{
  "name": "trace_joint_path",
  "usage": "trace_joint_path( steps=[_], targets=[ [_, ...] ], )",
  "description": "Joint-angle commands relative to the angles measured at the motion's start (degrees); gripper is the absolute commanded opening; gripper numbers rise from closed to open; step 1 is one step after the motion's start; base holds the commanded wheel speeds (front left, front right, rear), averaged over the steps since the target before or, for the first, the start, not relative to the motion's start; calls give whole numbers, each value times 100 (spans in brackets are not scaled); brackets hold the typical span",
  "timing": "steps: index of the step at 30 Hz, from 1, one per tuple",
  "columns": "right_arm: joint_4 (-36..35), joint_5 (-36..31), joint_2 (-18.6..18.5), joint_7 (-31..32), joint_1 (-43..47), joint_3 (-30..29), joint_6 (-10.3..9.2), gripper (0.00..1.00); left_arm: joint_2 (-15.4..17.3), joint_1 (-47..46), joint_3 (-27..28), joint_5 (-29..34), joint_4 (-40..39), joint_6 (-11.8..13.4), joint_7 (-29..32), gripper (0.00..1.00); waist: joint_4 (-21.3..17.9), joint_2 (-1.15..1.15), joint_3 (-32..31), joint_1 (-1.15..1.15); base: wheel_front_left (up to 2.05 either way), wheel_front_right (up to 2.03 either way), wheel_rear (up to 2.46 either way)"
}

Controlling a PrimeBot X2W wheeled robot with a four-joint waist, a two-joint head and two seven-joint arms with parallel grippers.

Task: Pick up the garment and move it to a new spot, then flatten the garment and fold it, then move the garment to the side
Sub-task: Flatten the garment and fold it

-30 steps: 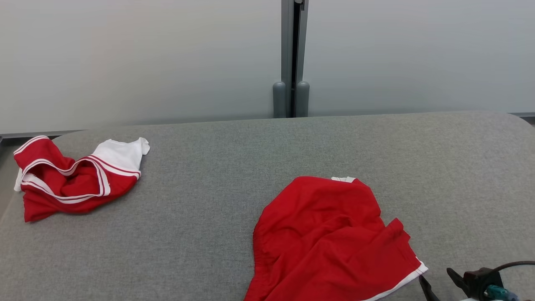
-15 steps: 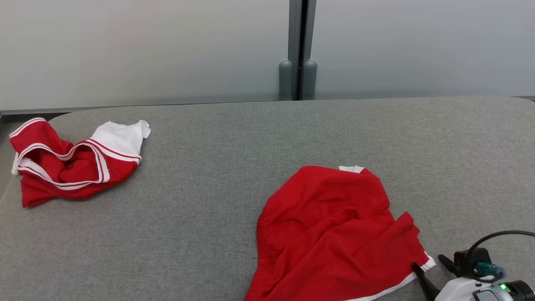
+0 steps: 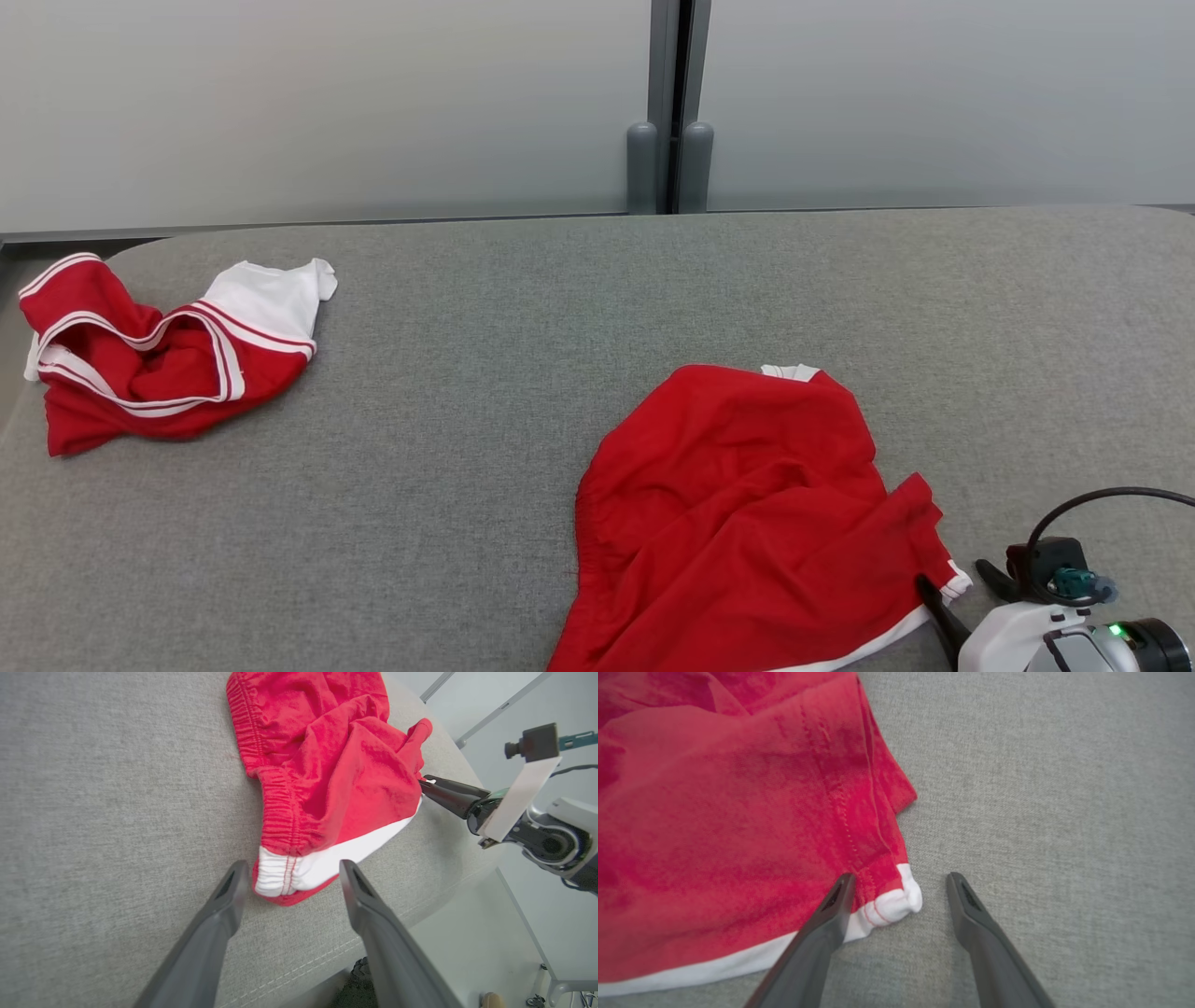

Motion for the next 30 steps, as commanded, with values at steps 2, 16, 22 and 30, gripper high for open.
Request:
trace_joint_path(
  steps=[2,16,22,30],
  targets=[
    [114,136,-64,130,178,184,-1,100,33,-111,-2,-72,41,-20,-59,100,-54,0,-4,0,0,0,0],
    [-347,832,-238,375,87,870,-1,0,122,-485,-246,-419,499,-34,1,45,-219,0,143,0,0,0,0],
    [-1112,1921,-563,265,143,838,-1,0,322,-401,-404,-752,176,-35,61,0,-309,0,65,0,0,0,0],
    [-3397,3369,-1492,373,438,-205,-1,0,612,-519,-73,-1123,-1611,-3,148,0,-582,0,193,0,0,0,0]
  ],
)
